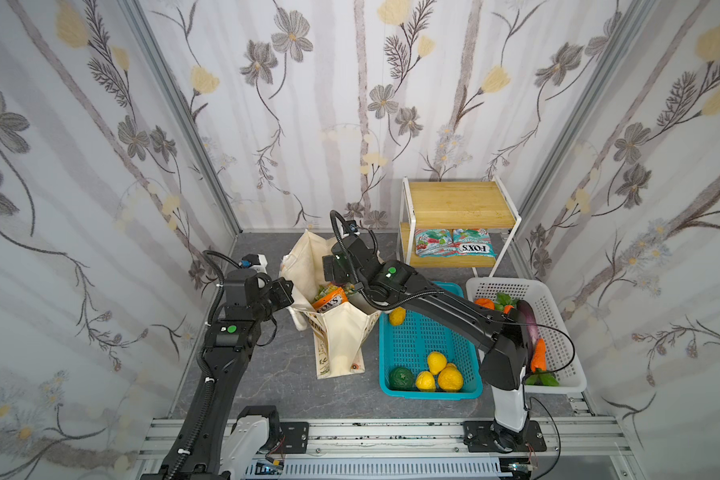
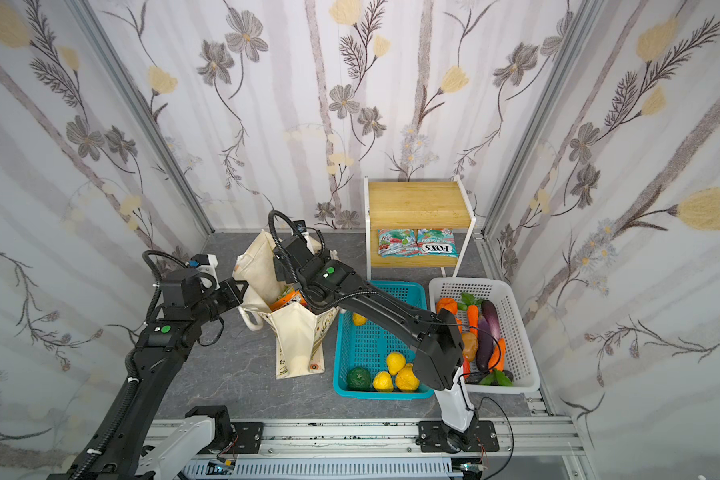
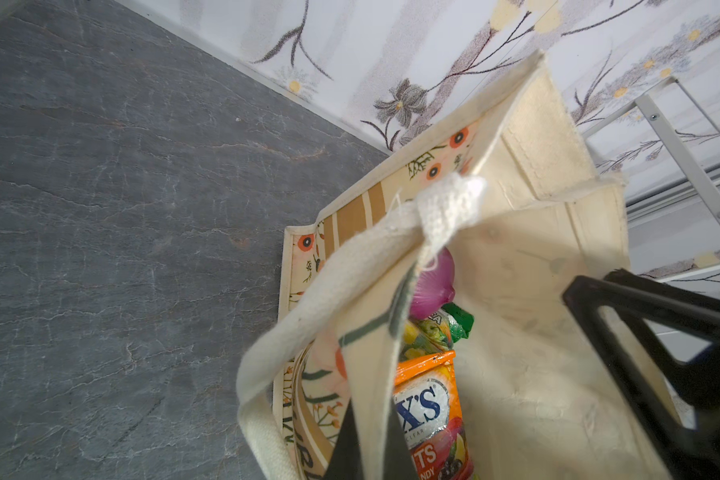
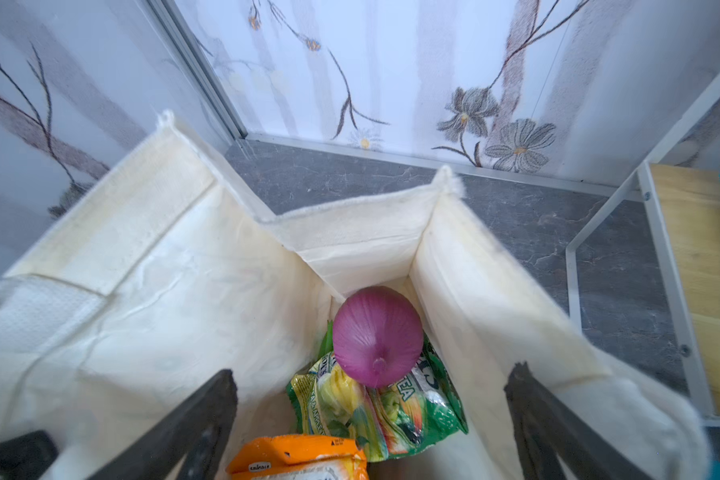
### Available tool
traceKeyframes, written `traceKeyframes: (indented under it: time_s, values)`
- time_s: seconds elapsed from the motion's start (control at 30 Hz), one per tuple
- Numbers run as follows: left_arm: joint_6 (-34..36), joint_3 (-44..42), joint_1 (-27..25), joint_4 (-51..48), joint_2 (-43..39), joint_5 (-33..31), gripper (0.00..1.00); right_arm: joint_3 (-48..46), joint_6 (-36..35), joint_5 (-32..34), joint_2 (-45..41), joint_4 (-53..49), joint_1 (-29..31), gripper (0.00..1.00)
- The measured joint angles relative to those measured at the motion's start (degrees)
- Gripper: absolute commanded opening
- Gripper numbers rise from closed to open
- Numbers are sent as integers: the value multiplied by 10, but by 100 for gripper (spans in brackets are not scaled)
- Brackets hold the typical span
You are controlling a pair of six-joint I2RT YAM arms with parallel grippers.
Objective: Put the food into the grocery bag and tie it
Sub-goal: 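Lower the red onion into the tote and open the right gripper, then withdraw the right gripper from the tote back over the white basket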
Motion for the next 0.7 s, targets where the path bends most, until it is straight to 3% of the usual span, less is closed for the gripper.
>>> traceKeyframes:
  time_s: [0.2,0.37,0.57,0.7]
  values:
    - [-4,0,0,-2,-3,0,0,-31,-3,51,-80,0,16,100]
    - [-4,0,0,-1,-1,0,0,-57,11,186,-147,-9,31,100]
    - [-4,-1,-1,-1,0,0,0,-156,123,365,-230,-44,31,100]
    - [-4,-1,-1,-1,-3,2,0,-245,172,421,-278,-62,24,100]
